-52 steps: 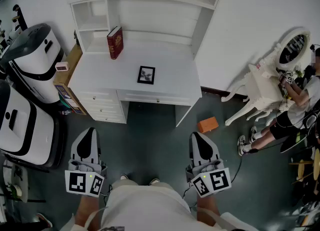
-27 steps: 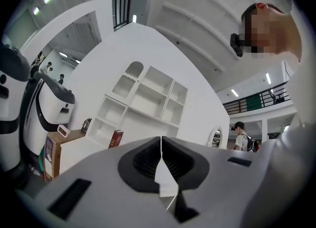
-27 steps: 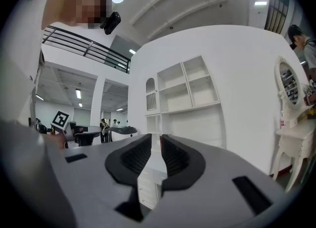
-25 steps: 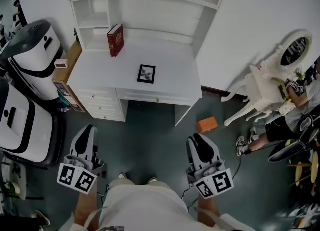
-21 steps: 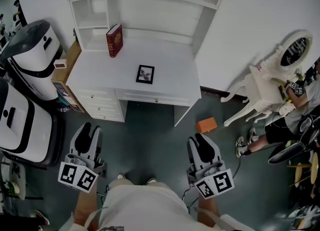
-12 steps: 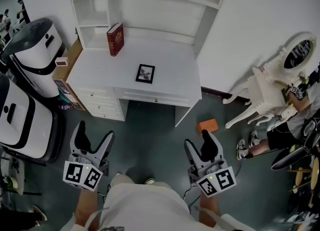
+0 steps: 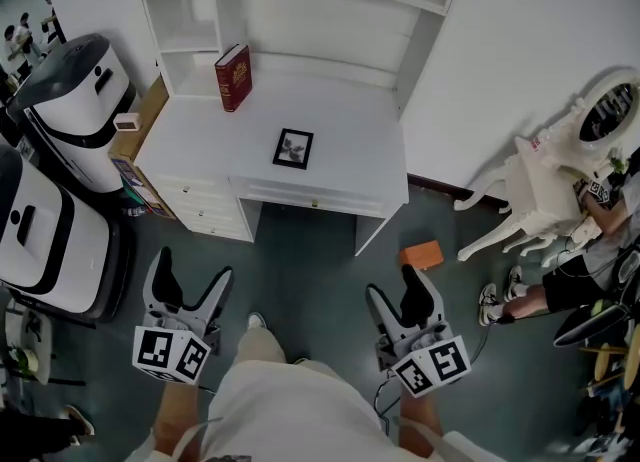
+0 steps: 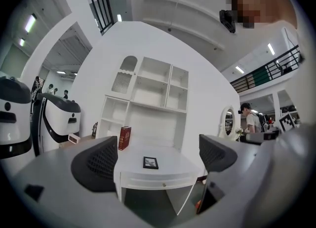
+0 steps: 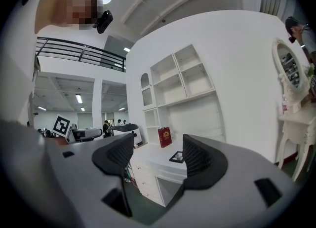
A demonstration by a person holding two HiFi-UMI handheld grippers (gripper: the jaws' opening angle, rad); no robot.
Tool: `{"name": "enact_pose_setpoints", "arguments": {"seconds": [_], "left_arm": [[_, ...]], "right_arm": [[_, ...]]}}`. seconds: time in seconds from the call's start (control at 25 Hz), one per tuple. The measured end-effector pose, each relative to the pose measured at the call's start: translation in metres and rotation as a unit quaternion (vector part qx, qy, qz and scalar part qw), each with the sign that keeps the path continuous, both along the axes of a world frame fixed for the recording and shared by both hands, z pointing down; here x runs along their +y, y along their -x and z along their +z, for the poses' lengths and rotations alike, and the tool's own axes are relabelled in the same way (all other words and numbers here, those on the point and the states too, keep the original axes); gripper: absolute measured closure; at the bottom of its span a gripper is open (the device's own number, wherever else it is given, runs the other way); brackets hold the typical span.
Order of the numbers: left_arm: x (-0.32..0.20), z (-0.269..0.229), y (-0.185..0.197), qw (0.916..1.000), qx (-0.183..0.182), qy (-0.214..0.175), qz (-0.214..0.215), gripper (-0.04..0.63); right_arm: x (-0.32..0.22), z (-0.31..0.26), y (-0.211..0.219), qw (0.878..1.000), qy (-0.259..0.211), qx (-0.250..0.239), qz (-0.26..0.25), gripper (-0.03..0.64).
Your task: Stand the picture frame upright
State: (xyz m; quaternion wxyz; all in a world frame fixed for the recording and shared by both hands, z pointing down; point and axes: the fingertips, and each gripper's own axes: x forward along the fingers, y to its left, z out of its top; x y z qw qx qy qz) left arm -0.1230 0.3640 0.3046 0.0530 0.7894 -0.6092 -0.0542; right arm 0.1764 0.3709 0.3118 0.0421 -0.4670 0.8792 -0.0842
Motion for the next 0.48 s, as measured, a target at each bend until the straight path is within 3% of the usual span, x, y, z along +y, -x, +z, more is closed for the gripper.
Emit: {"name": "enact_pose_setpoints", "arguments": {"seconds": [0.24, 0.48], "left_arm": [[-0.052, 0.023, -0.009, 0.9996, 0.006, 0.022, 0.019, 0.098], [-0.153, 0.054, -0.020, 0.9972, 0.012, 0.044, 0.060, 0.098]], "right_arm": [[-0.041, 0.023, -0.005, 0.999, 0.036, -0.005, 0.026, 0.313], [-0.118, 0.049, -0.002, 0.995, 0.078, 0.008, 0.059, 0.321]]}}
